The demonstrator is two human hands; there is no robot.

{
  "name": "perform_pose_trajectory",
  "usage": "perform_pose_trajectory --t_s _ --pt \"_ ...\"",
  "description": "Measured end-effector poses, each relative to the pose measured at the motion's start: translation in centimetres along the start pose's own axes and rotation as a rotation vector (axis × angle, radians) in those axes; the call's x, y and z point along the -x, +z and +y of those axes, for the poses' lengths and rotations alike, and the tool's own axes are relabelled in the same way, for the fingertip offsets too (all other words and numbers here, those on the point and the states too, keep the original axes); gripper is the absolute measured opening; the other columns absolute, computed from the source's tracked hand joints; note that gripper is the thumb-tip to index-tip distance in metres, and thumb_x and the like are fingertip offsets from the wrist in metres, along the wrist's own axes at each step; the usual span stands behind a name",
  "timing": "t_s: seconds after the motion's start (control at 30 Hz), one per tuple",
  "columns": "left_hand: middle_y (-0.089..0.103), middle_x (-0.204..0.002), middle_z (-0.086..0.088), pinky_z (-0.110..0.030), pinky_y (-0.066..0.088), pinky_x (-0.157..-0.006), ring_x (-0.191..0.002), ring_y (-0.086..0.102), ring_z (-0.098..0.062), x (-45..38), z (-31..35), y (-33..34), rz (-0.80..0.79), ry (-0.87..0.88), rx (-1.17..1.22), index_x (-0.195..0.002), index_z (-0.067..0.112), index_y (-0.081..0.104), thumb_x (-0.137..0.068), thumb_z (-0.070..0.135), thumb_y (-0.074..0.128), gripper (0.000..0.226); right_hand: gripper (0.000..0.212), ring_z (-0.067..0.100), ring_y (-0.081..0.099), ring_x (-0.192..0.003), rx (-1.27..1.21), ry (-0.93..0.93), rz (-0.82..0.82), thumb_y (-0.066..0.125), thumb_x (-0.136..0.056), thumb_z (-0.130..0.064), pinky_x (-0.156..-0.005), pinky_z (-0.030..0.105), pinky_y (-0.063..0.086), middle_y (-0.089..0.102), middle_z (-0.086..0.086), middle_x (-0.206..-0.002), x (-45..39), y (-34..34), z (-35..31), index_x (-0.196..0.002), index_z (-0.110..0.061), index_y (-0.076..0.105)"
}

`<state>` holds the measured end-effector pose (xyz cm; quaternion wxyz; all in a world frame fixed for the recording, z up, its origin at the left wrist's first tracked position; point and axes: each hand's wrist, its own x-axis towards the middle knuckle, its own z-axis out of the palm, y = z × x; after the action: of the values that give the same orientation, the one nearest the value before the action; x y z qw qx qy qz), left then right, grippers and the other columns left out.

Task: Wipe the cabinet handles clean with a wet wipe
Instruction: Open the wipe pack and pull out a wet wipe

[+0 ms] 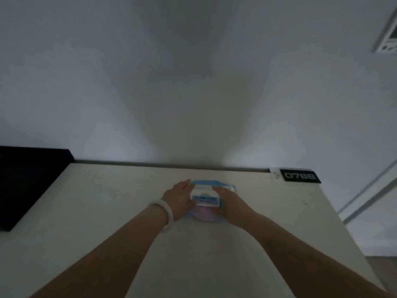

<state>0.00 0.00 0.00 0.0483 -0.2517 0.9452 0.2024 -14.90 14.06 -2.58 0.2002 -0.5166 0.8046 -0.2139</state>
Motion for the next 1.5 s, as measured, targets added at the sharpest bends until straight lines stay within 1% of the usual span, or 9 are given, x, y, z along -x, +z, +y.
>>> perform_pose_trajectory --t_s 0.2,0.33,0.57,0.7,0.83,1.0,1.13,1.3,1.5 --pt "0.005 -0.162 -0.004 -0.034 0.014 -0.118 -0.148 0.008 -0.018 -2.2 -0.4 4.1 0.05 0.033 -0.116 -0.152 0.015 0.012 -0.101 0.034 0.04 0.061 0.069 0.028 0.029 -0.14 0.123 -0.036 0.017 0.059 -0.089 -0.034 -0.118 0.04 0.018 0.033 0.015 -0.151 -1.7 3.4 1.5 -0.145 -0.005 0.032" --pt "0.007 -0.162 0.0 -0.032 0.013 -0.115 -0.148 0.01 -0.015 -2.4 -1.5 6.2 0.093 -0.014 -0.138 -0.153 0.018 0.01 -0.098 0.041 0.041 0.067 0.075 0.037 0.04 -0.133 0.119 -0.062 0.152 0.043 -0.085 -0.053 -0.112 0.05 0.029 0.046 0.02 -0.141 -1.7 5.1 2.8 -0.137 0.0 0.045" --pt "0.037 -0.148 0.004 -0.036 0.027 -0.1 -0.136 0.032 -0.02 2.3 -0.7 9.1 0.191 -0.027 -0.058 -0.143 0.026 0.04 -0.075 0.07 0.019 0.083 0.061 0.025 0.054 -0.113 0.083 -0.132 0.223 0.046 -0.085 -0.054 -0.101 0.039 0.043 0.061 0.008 -0.121 3.8 6.1 2.0 -0.125 -0.009 0.059" --pt "0.059 -0.127 -0.002 -0.041 0.046 -0.08 -0.115 0.044 -0.02 6.9 -0.3 12.0 0.373 0.095 -0.018 -0.127 0.021 0.058 -0.078 0.058 0.044 0.062 0.059 0.022 0.049 -0.118 0.137 -0.151 0.247 0.048 -0.087 -0.053 -0.105 0.037 0.04 0.057 0.006 -0.127 9.1 7.9 1.7 -0.127 -0.012 0.056" --pt "0.06 -0.124 0.0 -0.039 0.046 -0.077 -0.112 0.045 -0.018 9.4 0.6 12.8 0.378 0.052 -0.007 -0.123 0.023 0.06 -0.076 0.058 0.044 0.061 0.059 0.028 0.058 -0.109 0.219 -0.135 0.246 0.046 -0.087 -0.051 -0.095 0.043 0.049 0.062 0.009 -0.121 11.3 8.6 0.6 -0.125 -0.008 0.058" --pt "0.045 -0.143 0.004 -0.034 0.03 -0.092 -0.13 0.04 -0.023 9.9 1.2 12.1 0.28 -0.049 0.134 -0.14 0.027 0.045 -0.073 0.068 0.025 0.081 0.064 0.034 0.059 -0.102 0.144 -0.068 0.263 0.042 -0.087 -0.048 -0.091 0.044 0.051 0.062 0.017 -0.117 11.3 8.2 -0.3 -0.132 -0.005 0.052" --pt "0.042 -0.146 0.004 -0.034 0.03 -0.095 -0.131 0.036 -0.023 9.5 1.5 11.7 0.267 -0.134 0.241 -0.147 0.028 0.03 -0.084 0.05 0.06 0.073 0.051 0.036 0.061 -0.092 0.042 -0.04 0.328 0.039 -0.094 -0.04 -0.082 0.043 0.052 0.064 0.018 -0.112 10.7 7.5 -1.1 -0.129 -0.005 0.054" --pt "0.043 -0.142 0.002 -0.039 0.032 -0.098 -0.129 0.037 -0.024 9.3 2.0 11.3 0.252 -0.187 0.329 -0.15 0.028 0.019 -0.077 0.035 0.073 0.092 0.049 0.022 0.061 -0.092 -0.184 0.28 0.357 0.042 -0.1 -0.036 -0.072 0.024 0.042 0.058 0.001 -0.1 8.9 6.4 -2.4 -0.145 -0.022 0.028" --pt "0.039 -0.108 -0.002 -0.047 0.05 -0.083 -0.099 0.051 -0.025 9.7 2.2 11.0 0.465 -0.076 0.53 -0.1 0.016 0.057 -0.069 0.05 0.059 0.046 0.049 0.025 0.06 -0.086 -0.308 0.397 0.623 0.059 -0.093 -0.024 -0.078 0.039 0.051 0.059 0.008 -0.096 8.5 5.5 -2.1 -0.134 -0.013 0.036"
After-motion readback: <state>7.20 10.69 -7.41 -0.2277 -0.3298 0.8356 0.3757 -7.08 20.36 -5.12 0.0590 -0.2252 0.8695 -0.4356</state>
